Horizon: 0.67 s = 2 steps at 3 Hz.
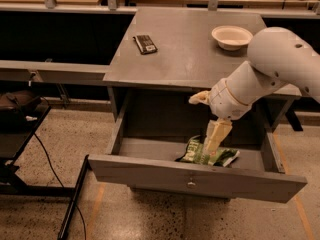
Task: Place green jalapeno chip bag into top drawer
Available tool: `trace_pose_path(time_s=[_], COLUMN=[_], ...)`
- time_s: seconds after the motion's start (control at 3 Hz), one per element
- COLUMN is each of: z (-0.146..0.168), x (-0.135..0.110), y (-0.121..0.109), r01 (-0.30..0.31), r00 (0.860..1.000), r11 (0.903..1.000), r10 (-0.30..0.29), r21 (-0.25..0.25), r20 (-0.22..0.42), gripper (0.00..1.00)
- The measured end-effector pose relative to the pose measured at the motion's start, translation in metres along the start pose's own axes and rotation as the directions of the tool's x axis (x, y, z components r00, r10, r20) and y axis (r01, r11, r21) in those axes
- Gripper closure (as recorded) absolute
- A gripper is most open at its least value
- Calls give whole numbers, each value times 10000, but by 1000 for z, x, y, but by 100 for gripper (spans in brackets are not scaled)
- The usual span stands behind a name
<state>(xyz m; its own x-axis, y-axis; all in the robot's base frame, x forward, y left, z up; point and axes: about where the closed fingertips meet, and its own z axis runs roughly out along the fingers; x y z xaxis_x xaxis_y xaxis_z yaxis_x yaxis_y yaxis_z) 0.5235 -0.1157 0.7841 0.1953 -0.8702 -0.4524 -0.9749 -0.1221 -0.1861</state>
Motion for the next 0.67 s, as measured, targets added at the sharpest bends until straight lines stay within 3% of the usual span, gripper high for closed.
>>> trace_pose_path(time_s=[0.33,0.67], z=[-20,-61], x=[-2,7], y=[-3,2], r01=[-245,-673], r00=[9988,9909], r11=[9988,9909], r10=[226,528], r21=[431,1163], r20=[442,1235], gripper=[0,0])
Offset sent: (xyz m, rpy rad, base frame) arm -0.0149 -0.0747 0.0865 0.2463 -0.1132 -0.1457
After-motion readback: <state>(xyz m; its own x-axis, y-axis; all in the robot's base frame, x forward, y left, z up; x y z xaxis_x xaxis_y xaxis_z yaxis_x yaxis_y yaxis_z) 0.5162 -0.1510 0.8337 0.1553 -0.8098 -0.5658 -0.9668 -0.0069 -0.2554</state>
